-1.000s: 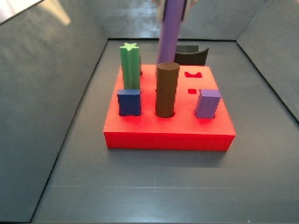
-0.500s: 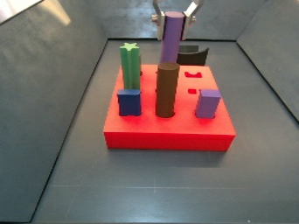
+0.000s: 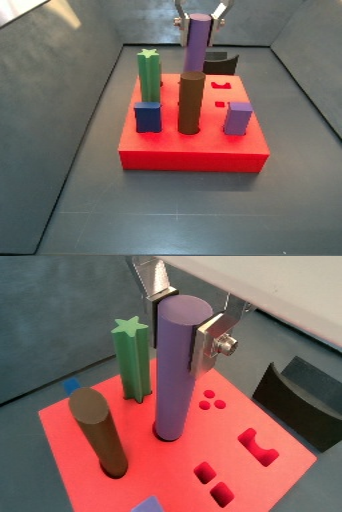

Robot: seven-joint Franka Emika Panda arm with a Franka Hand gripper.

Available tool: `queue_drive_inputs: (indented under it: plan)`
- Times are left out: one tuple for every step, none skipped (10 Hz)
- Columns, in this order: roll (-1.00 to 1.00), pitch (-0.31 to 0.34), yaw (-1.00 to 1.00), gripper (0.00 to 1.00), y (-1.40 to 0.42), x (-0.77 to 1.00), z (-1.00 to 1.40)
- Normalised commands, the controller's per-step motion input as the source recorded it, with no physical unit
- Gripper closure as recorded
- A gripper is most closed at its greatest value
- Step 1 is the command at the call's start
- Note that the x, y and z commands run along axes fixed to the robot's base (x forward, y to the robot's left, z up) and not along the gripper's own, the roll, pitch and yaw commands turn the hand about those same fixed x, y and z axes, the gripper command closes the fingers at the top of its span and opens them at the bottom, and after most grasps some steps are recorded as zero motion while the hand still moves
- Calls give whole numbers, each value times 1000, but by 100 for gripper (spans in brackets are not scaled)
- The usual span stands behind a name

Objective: Pick up the round object. Move up. Move to above the board. Insert the round object.
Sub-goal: Insert the round object.

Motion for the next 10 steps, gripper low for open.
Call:
queue_drive_inputs:
  plan:
    - [100,0,-17,100,-83,-49,0]
    - [96,0,0,100,-23,0,-23]
    - [79,0,0,100,0,0,-103]
    - [74,0,0,100,0,0,-114]
    - [71,0,0,100,20,0,-97]
    - [77,0,0,100,9,0,-111]
    - [53,0,0,100,0,0,-129]
    - [20,-23,0,100,-89,29,-249]
    - [29,-59,0,100,-129,0,-429]
    - [20,-56,0,100,-126,60,-583]
